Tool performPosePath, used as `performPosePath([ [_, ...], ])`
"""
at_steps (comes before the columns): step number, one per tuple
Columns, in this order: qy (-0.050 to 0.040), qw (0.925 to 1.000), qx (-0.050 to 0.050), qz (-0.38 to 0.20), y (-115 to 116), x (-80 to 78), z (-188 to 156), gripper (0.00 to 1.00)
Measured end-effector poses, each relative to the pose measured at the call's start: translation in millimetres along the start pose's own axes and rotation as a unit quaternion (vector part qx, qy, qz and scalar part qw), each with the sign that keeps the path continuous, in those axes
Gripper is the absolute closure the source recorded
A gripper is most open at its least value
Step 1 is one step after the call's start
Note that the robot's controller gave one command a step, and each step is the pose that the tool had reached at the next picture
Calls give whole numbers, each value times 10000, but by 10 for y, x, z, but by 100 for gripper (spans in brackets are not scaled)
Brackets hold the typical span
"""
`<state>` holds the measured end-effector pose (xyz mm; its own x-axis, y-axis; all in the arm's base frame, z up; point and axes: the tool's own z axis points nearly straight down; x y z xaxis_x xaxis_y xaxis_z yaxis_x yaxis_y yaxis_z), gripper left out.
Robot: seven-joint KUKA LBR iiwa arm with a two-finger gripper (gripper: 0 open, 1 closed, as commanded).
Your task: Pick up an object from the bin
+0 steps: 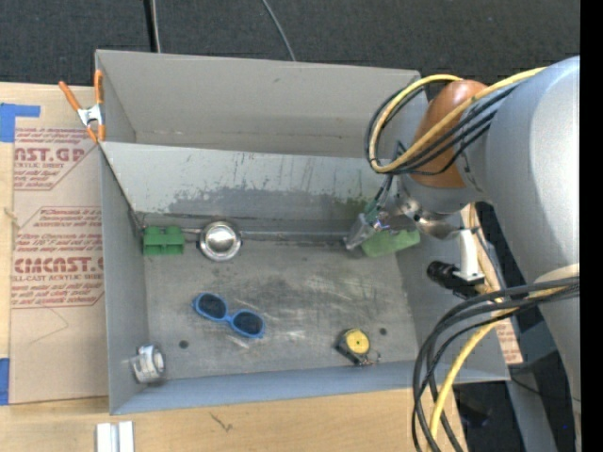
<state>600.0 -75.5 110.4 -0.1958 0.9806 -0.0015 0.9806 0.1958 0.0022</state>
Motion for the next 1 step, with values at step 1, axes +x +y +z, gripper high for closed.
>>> performPosePath([
  [1,-7,10000,-24,-12,21,-3,-863,100],
])
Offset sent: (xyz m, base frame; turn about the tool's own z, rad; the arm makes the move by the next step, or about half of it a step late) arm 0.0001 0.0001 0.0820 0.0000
